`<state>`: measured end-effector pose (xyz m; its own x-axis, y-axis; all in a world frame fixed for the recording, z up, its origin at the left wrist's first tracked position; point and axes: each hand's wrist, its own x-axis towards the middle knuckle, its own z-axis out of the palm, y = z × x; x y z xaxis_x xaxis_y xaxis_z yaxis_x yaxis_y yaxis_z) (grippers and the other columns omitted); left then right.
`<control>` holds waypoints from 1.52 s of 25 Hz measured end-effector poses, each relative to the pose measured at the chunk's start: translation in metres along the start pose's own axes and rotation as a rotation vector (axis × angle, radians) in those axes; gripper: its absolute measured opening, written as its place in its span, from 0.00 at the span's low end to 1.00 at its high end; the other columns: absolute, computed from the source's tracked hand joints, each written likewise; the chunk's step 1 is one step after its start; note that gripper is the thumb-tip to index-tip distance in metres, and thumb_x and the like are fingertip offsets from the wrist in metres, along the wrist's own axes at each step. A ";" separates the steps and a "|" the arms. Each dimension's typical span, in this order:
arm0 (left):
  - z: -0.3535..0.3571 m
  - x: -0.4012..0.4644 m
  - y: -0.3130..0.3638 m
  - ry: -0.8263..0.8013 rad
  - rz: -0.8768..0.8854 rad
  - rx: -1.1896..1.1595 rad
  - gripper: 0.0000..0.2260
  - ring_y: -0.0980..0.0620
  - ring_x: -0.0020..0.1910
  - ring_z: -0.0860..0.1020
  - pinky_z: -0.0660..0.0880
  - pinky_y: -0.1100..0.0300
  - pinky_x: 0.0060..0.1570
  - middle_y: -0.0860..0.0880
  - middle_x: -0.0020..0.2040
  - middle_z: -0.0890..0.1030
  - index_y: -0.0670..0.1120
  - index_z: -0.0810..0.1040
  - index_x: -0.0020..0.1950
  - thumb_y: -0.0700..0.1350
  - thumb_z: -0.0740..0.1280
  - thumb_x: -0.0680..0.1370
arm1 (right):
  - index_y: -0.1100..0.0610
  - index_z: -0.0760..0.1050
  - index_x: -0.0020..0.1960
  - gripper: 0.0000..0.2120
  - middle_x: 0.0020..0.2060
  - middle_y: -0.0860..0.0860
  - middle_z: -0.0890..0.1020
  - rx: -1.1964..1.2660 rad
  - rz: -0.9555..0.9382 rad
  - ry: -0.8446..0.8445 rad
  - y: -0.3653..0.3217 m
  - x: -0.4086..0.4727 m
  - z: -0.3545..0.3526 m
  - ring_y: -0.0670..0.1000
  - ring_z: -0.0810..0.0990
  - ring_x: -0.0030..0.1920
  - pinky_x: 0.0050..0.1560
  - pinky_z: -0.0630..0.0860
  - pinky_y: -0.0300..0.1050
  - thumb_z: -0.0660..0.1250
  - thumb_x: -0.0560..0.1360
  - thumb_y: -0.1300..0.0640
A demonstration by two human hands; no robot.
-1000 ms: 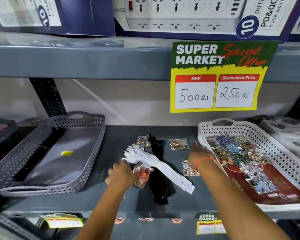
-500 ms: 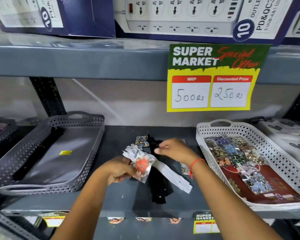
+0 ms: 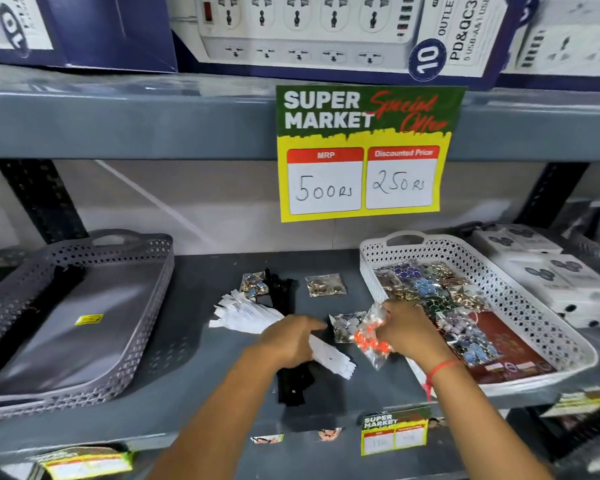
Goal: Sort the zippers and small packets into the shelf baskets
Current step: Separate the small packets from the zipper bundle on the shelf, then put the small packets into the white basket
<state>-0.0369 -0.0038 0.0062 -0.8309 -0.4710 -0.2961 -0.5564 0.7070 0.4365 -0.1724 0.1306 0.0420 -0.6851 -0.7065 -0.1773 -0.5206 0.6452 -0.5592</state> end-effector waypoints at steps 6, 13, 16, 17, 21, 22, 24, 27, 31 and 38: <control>0.006 -0.001 -0.011 -0.009 -0.005 0.318 0.19 0.40 0.61 0.76 0.76 0.50 0.58 0.43 0.64 0.77 0.47 0.79 0.60 0.32 0.60 0.74 | 0.64 0.63 0.68 0.21 0.61 0.63 0.78 -0.140 0.103 -0.080 0.011 -0.001 0.035 0.60 0.77 0.63 0.60 0.74 0.49 0.61 0.76 0.64; 0.009 -0.012 -0.021 0.125 -0.015 0.058 0.18 0.44 0.62 0.76 0.74 0.52 0.59 0.46 0.64 0.76 0.47 0.79 0.61 0.34 0.59 0.75 | 0.61 0.64 0.70 0.22 0.67 0.59 0.69 -0.623 0.105 0.037 -0.013 -0.005 0.051 0.60 0.71 0.67 0.63 0.74 0.51 0.63 0.78 0.57; 0.005 -0.020 -0.033 0.491 -0.302 -0.132 0.13 0.40 0.56 0.78 0.75 0.51 0.51 0.43 0.60 0.76 0.44 0.76 0.58 0.38 0.58 0.76 | 0.59 0.77 0.54 0.10 0.57 0.60 0.79 -0.430 -0.157 0.119 -0.042 -0.005 0.066 0.61 0.78 0.57 0.53 0.76 0.50 0.64 0.76 0.56; 0.004 -0.021 -0.040 0.515 -0.414 -0.152 0.12 0.39 0.55 0.78 0.74 0.51 0.50 0.42 0.59 0.76 0.42 0.75 0.58 0.41 0.59 0.77 | 0.58 0.76 0.42 0.09 0.50 0.62 0.81 -0.277 -0.214 0.087 -0.054 -0.004 0.072 0.62 0.78 0.49 0.46 0.74 0.48 0.64 0.75 0.54; 0.007 -0.021 -0.054 0.212 -0.480 -0.365 0.10 0.42 0.50 0.80 0.71 0.60 0.36 0.40 0.54 0.83 0.44 0.79 0.50 0.48 0.65 0.75 | 0.57 0.64 0.29 0.21 0.44 0.66 0.79 -0.091 -0.190 -0.129 -0.090 0.017 0.105 0.58 0.71 0.40 0.40 0.65 0.44 0.65 0.75 0.50; 0.008 -0.019 -0.052 0.207 -0.448 -0.464 0.07 0.42 0.49 0.81 0.70 0.60 0.34 0.39 0.51 0.84 0.44 0.80 0.46 0.46 0.67 0.74 | 0.59 0.70 0.32 0.17 0.49 0.66 0.81 -0.090 -0.164 -0.139 -0.092 0.023 0.111 0.59 0.75 0.43 0.42 0.69 0.46 0.65 0.75 0.51; 0.011 -0.016 -0.047 0.238 -0.426 -0.669 0.02 0.45 0.41 0.82 0.72 0.58 0.35 0.40 0.41 0.83 0.41 0.80 0.44 0.38 0.69 0.72 | 0.64 0.77 0.42 0.14 0.50 0.65 0.81 -0.092 -0.126 -0.151 -0.090 0.032 0.116 0.61 0.80 0.49 0.46 0.74 0.47 0.65 0.75 0.53; 0.016 -0.017 -0.038 0.290 -0.398 -0.965 0.12 0.57 0.25 0.71 0.68 0.65 0.24 0.49 0.28 0.74 0.44 0.75 0.34 0.29 0.66 0.71 | 0.58 0.65 0.26 0.20 0.27 0.56 0.71 -0.021 -0.136 -0.163 -0.074 0.039 0.114 0.54 0.72 0.38 0.32 0.65 0.44 0.66 0.74 0.55; 0.013 -0.026 -0.017 0.352 -0.296 -1.126 0.13 0.55 0.30 0.73 0.69 0.68 0.28 0.46 0.35 0.77 0.41 0.78 0.45 0.25 0.61 0.71 | 0.56 0.64 0.26 0.18 0.26 0.54 0.67 0.226 -0.132 -0.055 -0.060 0.030 0.104 0.51 0.66 0.35 0.31 0.59 0.45 0.66 0.72 0.59; -0.016 -0.043 0.007 0.555 -0.167 -0.965 0.13 0.51 0.36 0.73 0.69 0.61 0.37 0.48 0.35 0.76 0.46 0.75 0.37 0.29 0.61 0.70 | 0.54 0.59 0.25 0.22 0.22 0.49 0.64 0.340 -0.291 0.100 -0.080 0.008 0.069 0.47 0.62 0.28 0.29 0.57 0.42 0.66 0.73 0.60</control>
<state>-0.0048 0.0129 0.0355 -0.4989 -0.8611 -0.0983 -0.2306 0.0225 0.9728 -0.1014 0.0529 0.0292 -0.5896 -0.8020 0.0957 -0.5130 0.2804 -0.8113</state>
